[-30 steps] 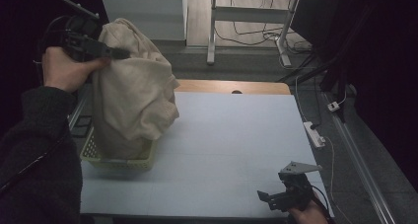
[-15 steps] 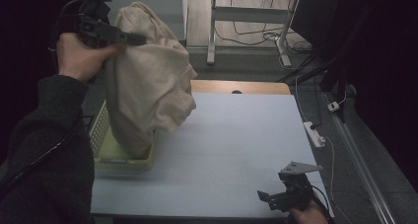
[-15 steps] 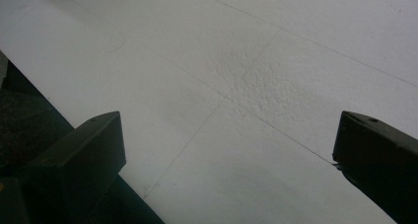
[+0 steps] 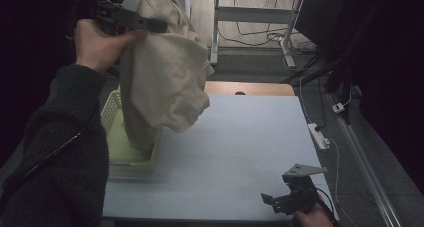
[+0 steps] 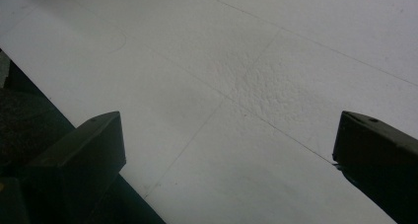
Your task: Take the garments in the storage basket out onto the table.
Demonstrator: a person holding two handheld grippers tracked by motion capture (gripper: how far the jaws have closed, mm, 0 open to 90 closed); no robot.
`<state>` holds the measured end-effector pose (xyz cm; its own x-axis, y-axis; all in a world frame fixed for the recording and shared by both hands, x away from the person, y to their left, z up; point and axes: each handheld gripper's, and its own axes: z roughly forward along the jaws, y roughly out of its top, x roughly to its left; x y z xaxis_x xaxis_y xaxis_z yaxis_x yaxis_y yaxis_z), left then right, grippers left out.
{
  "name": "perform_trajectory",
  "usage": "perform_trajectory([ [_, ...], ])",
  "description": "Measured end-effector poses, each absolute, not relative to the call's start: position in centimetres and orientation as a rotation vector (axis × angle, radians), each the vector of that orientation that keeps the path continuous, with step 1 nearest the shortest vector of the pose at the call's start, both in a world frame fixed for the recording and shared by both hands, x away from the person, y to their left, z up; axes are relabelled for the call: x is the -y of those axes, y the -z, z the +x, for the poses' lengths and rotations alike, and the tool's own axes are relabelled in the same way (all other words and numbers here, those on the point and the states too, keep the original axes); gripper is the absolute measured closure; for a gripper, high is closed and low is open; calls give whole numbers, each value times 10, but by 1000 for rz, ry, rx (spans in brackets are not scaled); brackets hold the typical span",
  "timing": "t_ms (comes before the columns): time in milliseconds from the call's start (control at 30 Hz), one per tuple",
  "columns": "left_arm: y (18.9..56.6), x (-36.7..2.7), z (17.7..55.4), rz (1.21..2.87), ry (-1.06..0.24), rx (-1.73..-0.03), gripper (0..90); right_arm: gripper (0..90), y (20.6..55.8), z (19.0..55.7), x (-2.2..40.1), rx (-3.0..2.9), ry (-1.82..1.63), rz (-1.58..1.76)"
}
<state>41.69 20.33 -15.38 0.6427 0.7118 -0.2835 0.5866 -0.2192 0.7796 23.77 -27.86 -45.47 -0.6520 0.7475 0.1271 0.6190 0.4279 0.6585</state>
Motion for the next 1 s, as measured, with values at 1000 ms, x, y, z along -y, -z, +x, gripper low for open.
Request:
perform_trajectory([
  [1000, 93, -88, 414, 1927, -127, -759, 497, 0, 454, 237, 279, -2501, -1041, 1192],
])
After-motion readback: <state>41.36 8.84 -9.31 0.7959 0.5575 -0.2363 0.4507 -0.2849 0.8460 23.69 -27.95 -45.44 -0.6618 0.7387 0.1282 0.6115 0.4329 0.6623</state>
